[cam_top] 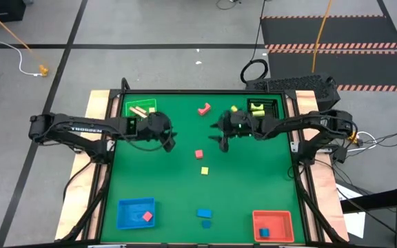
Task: Sort & place blocks by color
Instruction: Put the bottom orange block into the blue bin
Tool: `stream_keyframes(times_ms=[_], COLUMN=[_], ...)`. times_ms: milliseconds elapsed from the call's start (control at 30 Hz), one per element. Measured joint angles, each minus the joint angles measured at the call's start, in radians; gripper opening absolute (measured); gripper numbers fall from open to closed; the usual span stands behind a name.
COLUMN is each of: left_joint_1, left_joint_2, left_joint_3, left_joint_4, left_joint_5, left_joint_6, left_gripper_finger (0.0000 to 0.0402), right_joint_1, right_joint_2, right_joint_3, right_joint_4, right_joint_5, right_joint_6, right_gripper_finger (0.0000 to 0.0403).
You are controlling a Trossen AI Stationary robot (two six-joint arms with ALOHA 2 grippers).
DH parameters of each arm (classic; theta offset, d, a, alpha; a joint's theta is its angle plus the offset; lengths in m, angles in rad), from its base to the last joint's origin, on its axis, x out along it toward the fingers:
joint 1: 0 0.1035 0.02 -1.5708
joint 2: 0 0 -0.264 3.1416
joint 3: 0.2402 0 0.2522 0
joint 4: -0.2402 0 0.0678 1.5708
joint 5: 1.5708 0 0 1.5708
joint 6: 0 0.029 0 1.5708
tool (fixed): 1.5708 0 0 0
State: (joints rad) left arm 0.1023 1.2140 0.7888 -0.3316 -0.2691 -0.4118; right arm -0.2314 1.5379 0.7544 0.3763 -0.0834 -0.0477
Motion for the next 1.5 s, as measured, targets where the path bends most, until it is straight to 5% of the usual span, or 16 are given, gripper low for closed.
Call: stream_keyframes(times_ms=[200, 467, 867, 1500], left_joint_1=[-0.094, -0.189, -0.278, -0.307], left_joint_2=[-0.001, 0.000, 0.000, 0.000], left_joint_3=[0.001, 0.001, 0.001, 0.001], left_joint_4=[0.016, 0.050, 0.049, 0.052], left_joint_5=[-0.004, -0.056, -0.130, -0.134], left_joint_6=[-0.024, -0.074, -0.143, -0.148], left_gripper_finger=[0.0177, 0.0177, 0.0177, 0.0177], right_joint_1=[0.122, 0.156, 0.142, 0.136], right_joint_2=[0.054, 0.286, 0.448, 0.454], right_joint_3=[-0.078, -0.073, 0.029, 0.038], right_joint_4=[0.265, 0.573, 0.538, 0.374], right_joint_5=[0.004, 0.008, 0.011, -0.048], right_joint_6=[-0.047, 0.045, 0.009, 0.078], right_gripper_finger=[0.0233, 0.0255, 0.0258, 0.0258])
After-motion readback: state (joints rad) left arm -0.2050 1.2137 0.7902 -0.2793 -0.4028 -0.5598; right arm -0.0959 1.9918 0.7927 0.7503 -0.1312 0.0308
